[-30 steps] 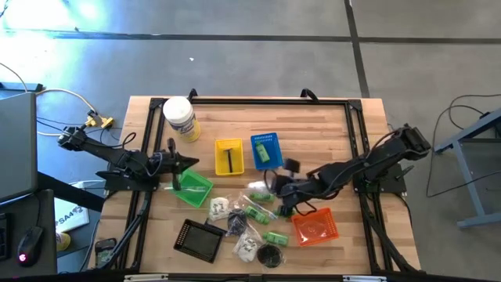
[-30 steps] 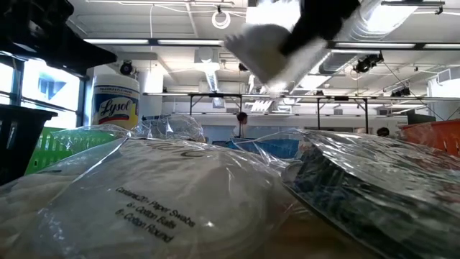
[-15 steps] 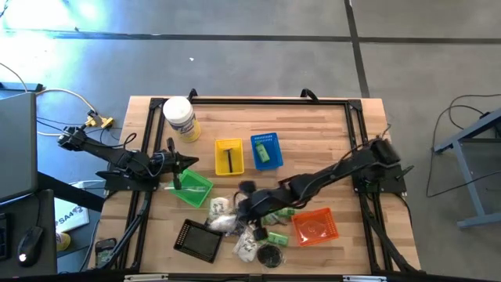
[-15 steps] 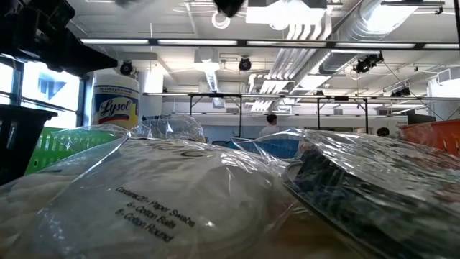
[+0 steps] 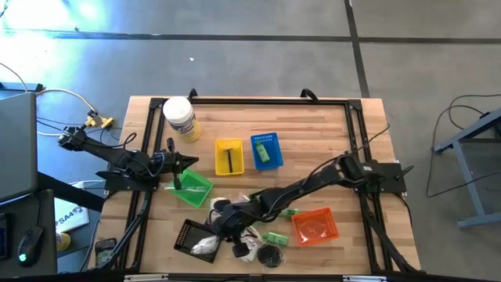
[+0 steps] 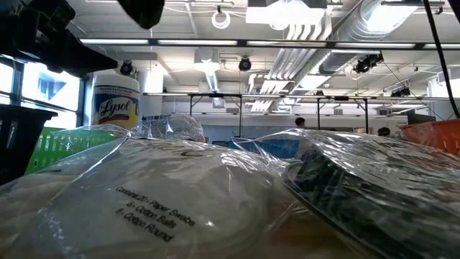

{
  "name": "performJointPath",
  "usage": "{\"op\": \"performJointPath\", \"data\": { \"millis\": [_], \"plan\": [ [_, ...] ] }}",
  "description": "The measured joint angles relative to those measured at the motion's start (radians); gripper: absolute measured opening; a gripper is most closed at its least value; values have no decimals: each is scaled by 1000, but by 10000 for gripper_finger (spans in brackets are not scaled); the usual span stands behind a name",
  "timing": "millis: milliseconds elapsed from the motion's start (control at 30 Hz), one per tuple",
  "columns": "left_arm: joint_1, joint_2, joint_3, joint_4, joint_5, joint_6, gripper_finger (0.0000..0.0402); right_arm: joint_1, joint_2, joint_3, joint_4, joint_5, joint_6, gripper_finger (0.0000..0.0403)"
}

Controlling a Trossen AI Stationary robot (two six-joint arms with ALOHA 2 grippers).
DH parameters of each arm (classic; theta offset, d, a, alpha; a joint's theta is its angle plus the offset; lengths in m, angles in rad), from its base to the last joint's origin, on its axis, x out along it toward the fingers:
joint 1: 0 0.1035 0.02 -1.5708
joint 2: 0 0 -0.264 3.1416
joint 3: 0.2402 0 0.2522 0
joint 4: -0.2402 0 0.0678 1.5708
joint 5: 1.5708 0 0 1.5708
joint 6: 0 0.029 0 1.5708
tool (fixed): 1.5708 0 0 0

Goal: Pick & Place Travel size toiletries
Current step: Put the cotton pack into the black bin

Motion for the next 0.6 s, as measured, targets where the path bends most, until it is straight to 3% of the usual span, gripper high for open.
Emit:
{"op": "performJointPath", "data": {
  "millis": [267, 600],
  "plan": [
    [0, 0, 0, 0, 0, -19, 0, -27, 87, 66, -6, 35, 12, 11],
    [0, 0, 0, -8, 0, -19, 0, -42, 128, 66, -13, 39, -116, 15]
  ]
}}
